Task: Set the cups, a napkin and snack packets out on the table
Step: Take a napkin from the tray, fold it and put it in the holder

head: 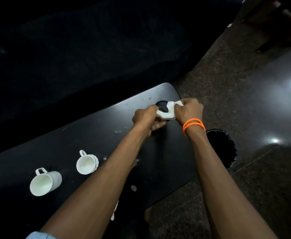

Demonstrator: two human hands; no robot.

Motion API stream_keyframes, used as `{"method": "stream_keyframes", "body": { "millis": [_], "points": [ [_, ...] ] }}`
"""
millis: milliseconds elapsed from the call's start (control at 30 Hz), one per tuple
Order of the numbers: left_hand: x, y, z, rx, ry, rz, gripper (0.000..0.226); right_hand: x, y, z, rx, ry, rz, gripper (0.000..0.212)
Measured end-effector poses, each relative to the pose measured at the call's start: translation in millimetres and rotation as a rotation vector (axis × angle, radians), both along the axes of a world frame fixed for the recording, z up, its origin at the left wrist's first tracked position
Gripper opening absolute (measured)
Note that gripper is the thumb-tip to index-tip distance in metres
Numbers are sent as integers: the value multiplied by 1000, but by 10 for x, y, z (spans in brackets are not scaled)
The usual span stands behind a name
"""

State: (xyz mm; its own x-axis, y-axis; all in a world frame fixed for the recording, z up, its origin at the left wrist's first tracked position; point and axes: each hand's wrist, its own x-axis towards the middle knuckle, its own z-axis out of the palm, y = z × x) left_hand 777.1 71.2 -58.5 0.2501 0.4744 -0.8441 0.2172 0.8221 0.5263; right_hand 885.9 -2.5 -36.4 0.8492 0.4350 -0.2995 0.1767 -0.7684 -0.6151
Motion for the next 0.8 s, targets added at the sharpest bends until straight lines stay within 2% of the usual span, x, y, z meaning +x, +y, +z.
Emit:
{"method": "stream_keyframes", "body": {
  "millis": [167, 267, 333, 400, 467, 567, 633, 700, 800],
  "points": [
    [62, 19, -78, 13, 20, 79, 18, 92, 185, -107, -137, -31, 175, 21],
    [55, -25, -119, 25, 53, 83, 20, 66, 148, -232, -141, 16, 248, 28],
    [49, -59, -157, 52, 91, 79, 25, 61, 88, -295, -95, -19, 247, 38],
    [37, -63, -199, 69, 113, 106, 32, 42, 17, -336, 12, -81, 165, 42],
    [21, -42, -228, 55, 83, 163, 40, 30, -50, -370, 128, -129, 84, 33],
    [8, -38, -271, 87, 59, 196, 42, 7, -122, -412, 86, -51, 134, 23],
    [-2, -36, -317, 168, 97, 163, 42, -29, -153, -448, 159, -14, 25, 31],
    [-23, -29, -385, 234, 110, 77, 46, -63, -150, -460, 281, 48, -194, 41],
    [-50, -49, -427, 192, -15, -114, 59, -91, -154, -531, 241, 304, -343, 60]
  ]
}}
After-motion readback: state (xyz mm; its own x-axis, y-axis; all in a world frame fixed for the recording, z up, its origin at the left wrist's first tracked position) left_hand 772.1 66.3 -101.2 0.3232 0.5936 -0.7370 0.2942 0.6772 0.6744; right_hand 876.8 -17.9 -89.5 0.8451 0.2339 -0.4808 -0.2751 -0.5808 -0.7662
